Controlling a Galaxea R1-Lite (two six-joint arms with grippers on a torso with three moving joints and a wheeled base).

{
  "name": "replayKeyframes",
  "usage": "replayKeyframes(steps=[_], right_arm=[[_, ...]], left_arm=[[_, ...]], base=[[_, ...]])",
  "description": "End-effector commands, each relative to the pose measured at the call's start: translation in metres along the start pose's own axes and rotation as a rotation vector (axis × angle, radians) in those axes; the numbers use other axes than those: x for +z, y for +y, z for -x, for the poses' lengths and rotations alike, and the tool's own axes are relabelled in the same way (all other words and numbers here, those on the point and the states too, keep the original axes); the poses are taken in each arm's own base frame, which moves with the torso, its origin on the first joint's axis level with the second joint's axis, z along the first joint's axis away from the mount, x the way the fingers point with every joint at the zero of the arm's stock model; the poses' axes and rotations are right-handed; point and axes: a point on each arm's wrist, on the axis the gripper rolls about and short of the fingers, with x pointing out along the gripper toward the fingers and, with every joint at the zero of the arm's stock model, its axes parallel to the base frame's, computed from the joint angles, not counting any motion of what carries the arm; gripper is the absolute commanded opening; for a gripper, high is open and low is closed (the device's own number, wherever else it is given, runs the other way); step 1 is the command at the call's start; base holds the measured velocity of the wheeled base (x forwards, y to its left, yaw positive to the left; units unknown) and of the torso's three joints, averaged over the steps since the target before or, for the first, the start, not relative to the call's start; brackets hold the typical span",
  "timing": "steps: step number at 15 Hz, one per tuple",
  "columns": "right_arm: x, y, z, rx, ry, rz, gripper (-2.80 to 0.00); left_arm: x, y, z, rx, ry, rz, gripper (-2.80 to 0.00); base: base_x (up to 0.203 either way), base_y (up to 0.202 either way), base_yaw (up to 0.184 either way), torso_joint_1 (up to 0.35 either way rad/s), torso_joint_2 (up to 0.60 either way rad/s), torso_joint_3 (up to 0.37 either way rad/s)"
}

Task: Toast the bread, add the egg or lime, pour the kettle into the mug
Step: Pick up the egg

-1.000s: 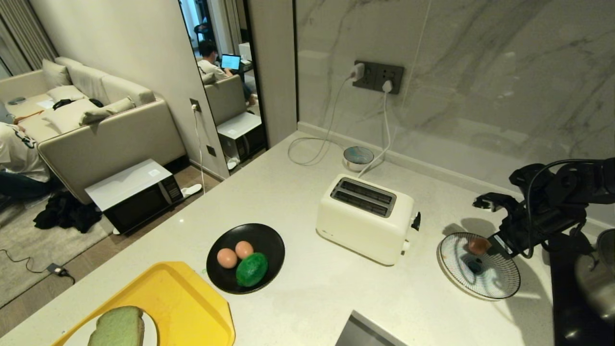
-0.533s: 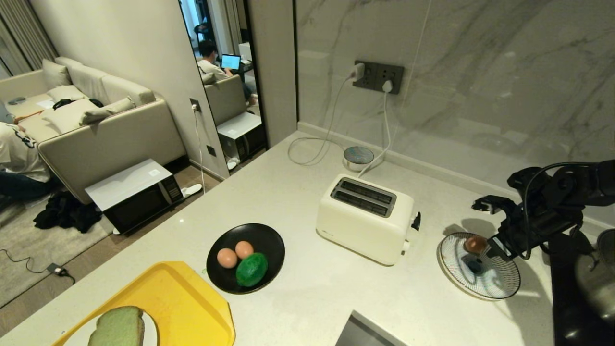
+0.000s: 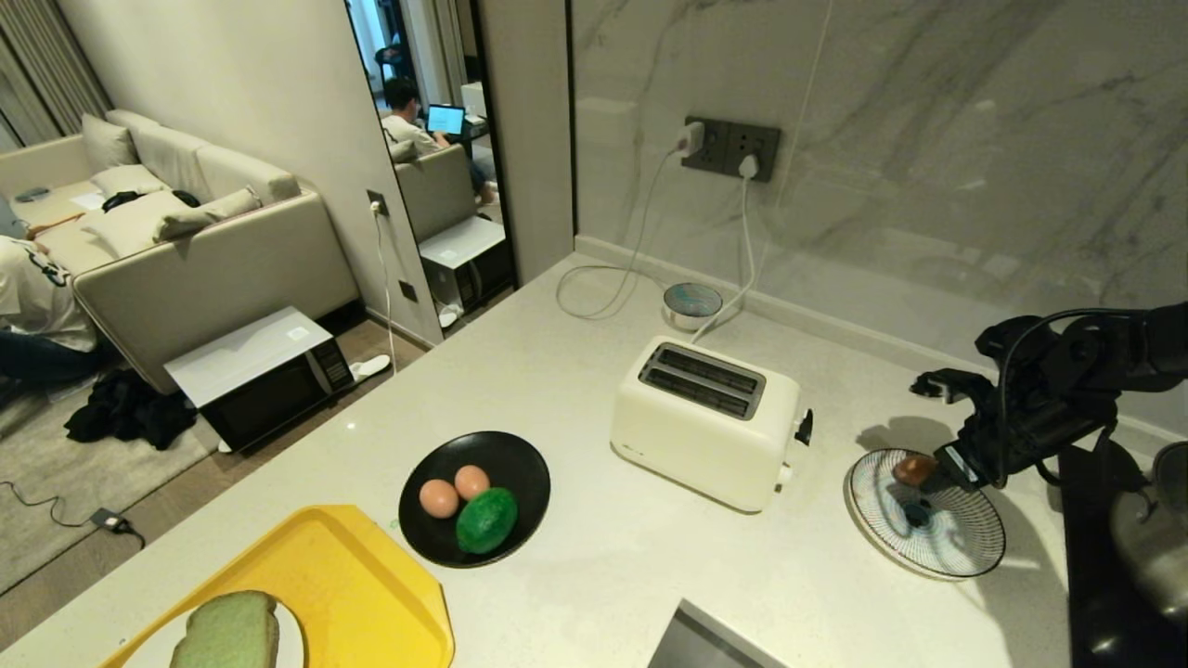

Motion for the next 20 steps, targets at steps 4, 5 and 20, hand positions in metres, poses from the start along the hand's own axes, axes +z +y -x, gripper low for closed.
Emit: replayKeyframes(steps=[4, 5, 20], right_arm=[[0.004, -0.004, -0.015, -0.005, 0.02, -0.002, 0.0], [0.005, -0.005, -0.018, -0.009, 0.022, -0.002, 0.0], [0.021, -0.018, -0.048, -0.026, 0.014, -0.017, 0.0]], left_arm=[[0.0, 0.0, 0.0, 0.0, -0.001, -0.001, -2.8], [0.0, 0.0, 0.0, 0.0, -0.001, 0.001, -2.8], [0.0, 0.0, 0.0, 0.0, -0.001, 0.001, -2.8]], base=[[0.0, 0.0, 0.0, 0.0, 0.0, 0.0], [0.0, 0.0, 0.0, 0.0, 0.0, 0.0], [0.0, 0.0, 0.0, 0.0, 0.0, 0.0]])
